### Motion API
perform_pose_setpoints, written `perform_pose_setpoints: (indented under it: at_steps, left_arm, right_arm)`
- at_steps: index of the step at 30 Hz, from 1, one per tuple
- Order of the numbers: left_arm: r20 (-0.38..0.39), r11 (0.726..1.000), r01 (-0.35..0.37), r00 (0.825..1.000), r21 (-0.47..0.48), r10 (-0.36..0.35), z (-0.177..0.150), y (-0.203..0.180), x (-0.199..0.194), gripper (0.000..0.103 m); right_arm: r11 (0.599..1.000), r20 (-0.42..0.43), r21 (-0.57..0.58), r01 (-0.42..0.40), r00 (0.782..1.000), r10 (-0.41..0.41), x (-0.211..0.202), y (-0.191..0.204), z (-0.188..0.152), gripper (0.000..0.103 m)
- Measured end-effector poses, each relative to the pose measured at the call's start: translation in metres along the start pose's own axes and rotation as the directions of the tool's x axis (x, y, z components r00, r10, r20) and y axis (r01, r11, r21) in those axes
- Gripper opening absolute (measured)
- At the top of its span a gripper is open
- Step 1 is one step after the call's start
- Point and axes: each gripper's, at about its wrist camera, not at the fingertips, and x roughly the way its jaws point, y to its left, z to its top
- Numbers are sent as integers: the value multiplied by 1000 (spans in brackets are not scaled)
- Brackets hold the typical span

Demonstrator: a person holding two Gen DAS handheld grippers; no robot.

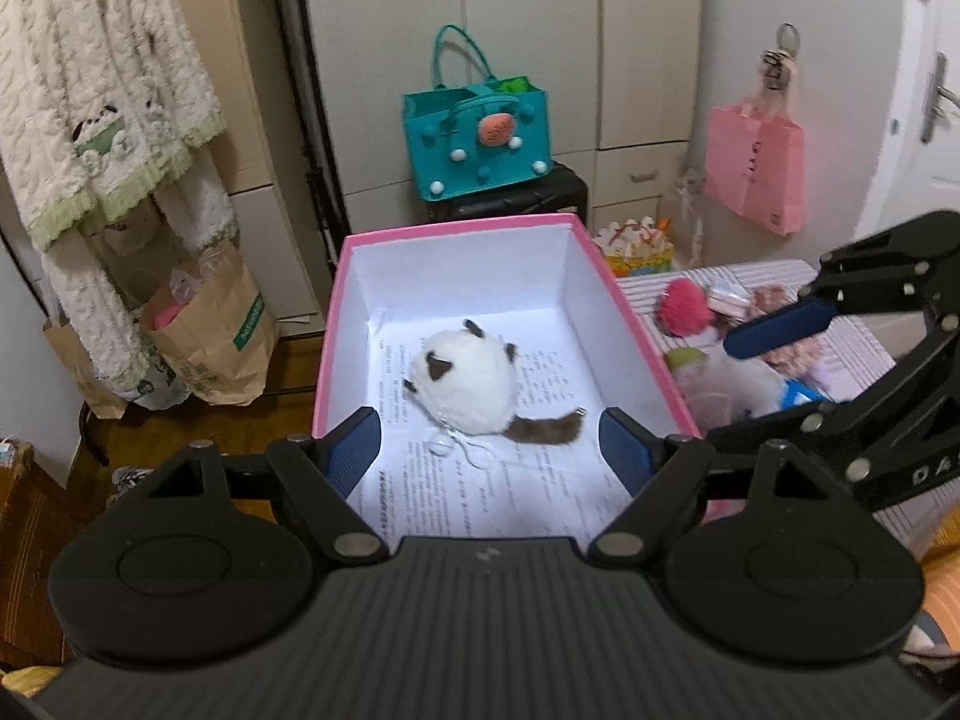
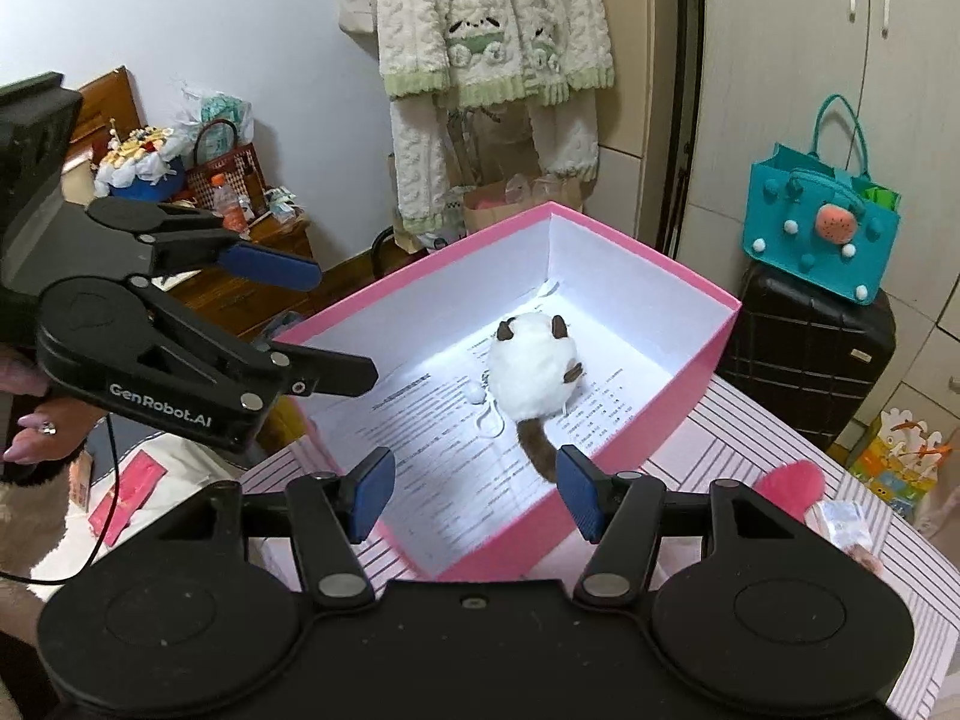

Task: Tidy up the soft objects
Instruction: 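Move the left tool back to the blue wet-wipes pack and grasp it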

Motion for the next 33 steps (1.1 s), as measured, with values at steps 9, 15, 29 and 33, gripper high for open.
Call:
perform_pose_setpoints:
  at_steps: [9, 15, 29, 33]
  left_arm:
    - [-26, 993, 91, 996, 74, -90, -5, -31, -33, 83]
    - [-39, 979, 166, 986, 120, -163, -6, -60, -45, 84]
    - [-198, 910, 387, 913, 146, -356, -5, -135, -21, 84]
    - [-257, 889, 442, 878, 116, -403, -4, -149, -4, 84]
  right_arm:
    - [998, 44, 52, 26, 999, -28, -58, -8, -27, 68]
    - [988, 39, 109, 106, 993, -110, -89, -25, -60, 69]
    - [956, -1, 264, 126, 991, -131, -106, -77, -137, 70]
    - [954, -1, 270, 134, 990, -139, -102, -91, -149, 71]
